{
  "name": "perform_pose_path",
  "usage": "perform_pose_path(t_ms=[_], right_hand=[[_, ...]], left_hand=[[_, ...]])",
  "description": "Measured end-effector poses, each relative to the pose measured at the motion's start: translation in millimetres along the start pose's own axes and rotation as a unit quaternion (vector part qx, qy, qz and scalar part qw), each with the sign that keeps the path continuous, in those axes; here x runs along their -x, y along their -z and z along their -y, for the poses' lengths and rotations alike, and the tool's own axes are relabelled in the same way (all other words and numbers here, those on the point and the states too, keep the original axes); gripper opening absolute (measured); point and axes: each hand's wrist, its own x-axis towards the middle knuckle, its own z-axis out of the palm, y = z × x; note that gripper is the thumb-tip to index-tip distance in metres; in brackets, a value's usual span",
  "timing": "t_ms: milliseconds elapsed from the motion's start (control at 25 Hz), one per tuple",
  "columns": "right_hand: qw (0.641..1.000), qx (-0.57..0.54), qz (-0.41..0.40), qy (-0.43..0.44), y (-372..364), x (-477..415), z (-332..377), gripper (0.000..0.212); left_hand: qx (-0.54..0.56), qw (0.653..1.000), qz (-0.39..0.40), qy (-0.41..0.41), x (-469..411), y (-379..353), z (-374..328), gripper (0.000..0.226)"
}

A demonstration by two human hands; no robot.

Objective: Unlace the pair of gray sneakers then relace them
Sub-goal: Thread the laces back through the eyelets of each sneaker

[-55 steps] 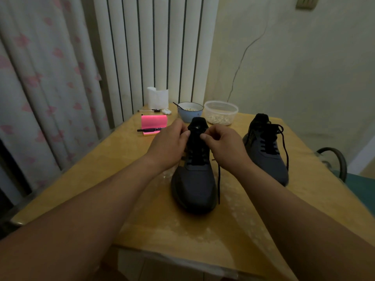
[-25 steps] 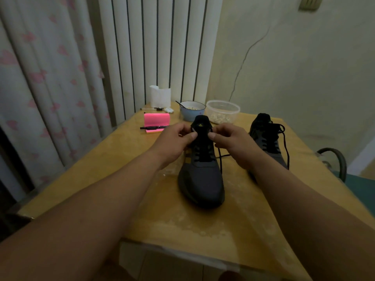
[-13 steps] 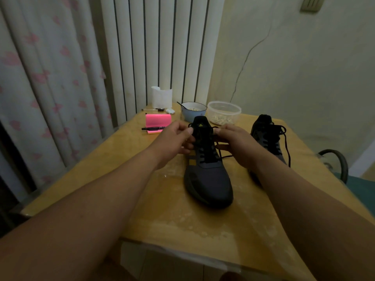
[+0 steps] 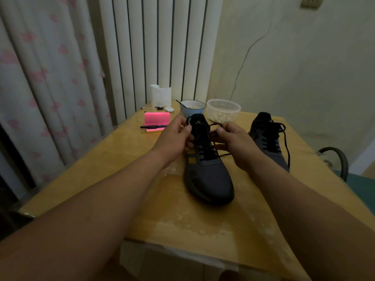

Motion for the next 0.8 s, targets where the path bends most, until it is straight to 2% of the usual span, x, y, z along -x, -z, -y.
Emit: perform_pose_path(t_ms=[240,440,640,800], right_hand=[[1.0,-0.025,-0.015,-0.007,0.1,6.2,4.3,0.022],[0.998,-0.027,-0.054,-0.011,-2.4,15.2,3.7,0.018],[0.998,0.012,-0.034,0.043,-0.9,18.4,-8.6,0.016],[0.996,0.013,-0.037,0.076,-2.0,15.0,-13.7,0.014]], left_hand=[[0.017,1.0,-0.002,0.013,-1.9,-5.5,-1.2,0.017],[0.012,0.999,-0.022,-0.031,-1.7,-14.0,-0.7,0.016],[0.016,0.999,0.018,-0.025,-1.2,-5.2,2.3,0.009],[0.016,0.999,0.0,-0.045,0.4,-10.7,3.0,0.009]])
